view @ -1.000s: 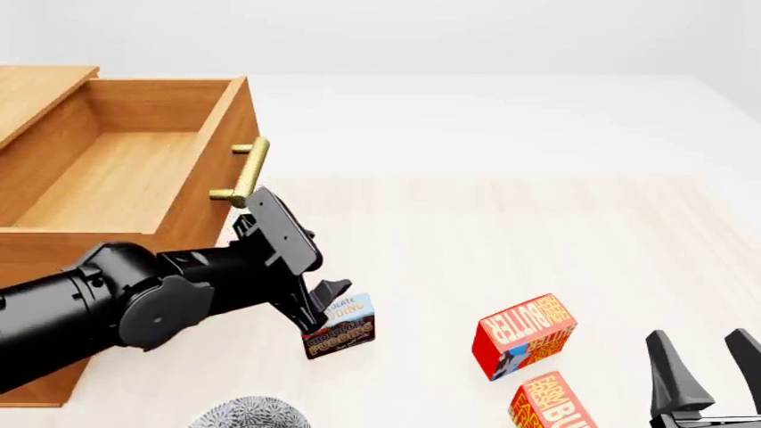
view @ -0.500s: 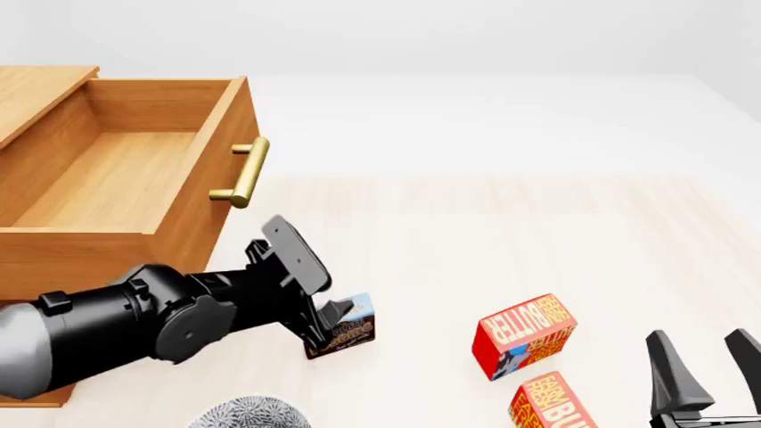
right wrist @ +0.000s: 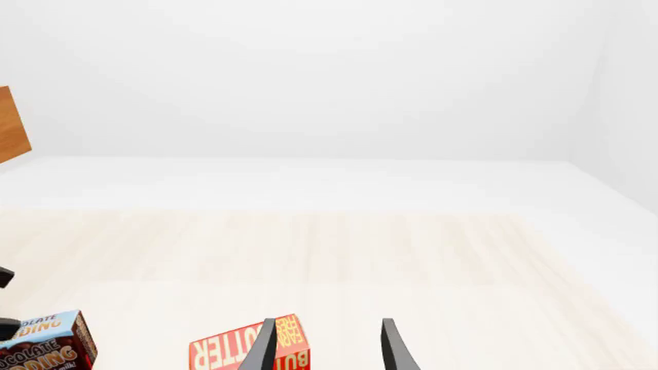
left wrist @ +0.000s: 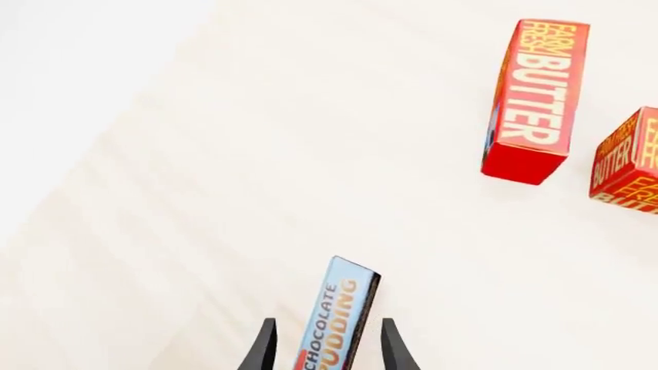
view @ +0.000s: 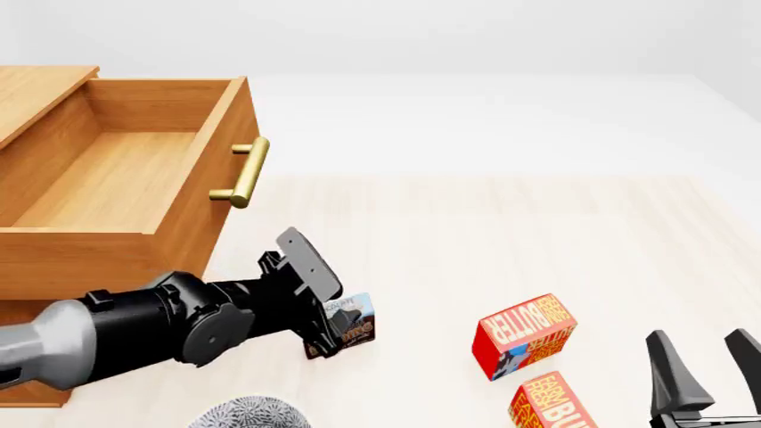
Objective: Put the chocolate pudding in the top drawer of the cabinet and close it.
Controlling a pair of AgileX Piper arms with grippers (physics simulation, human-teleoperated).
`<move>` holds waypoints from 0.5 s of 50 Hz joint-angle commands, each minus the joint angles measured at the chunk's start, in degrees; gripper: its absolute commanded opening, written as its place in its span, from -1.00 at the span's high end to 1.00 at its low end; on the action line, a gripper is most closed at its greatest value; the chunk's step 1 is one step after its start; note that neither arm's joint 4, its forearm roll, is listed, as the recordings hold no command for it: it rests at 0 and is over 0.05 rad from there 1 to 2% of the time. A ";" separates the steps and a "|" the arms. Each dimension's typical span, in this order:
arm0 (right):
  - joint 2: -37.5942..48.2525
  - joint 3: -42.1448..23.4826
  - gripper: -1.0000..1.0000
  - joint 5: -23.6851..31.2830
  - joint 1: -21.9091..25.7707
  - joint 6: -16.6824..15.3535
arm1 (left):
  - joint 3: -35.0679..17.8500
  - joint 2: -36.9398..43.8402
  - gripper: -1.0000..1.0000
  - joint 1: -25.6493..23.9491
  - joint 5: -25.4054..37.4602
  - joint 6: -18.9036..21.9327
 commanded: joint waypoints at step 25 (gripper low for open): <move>0.10 0.04 -1.00 -0.03 -0.38 0.06 | 1.81 3.30 -1.00 0.50 -3.95 -1.98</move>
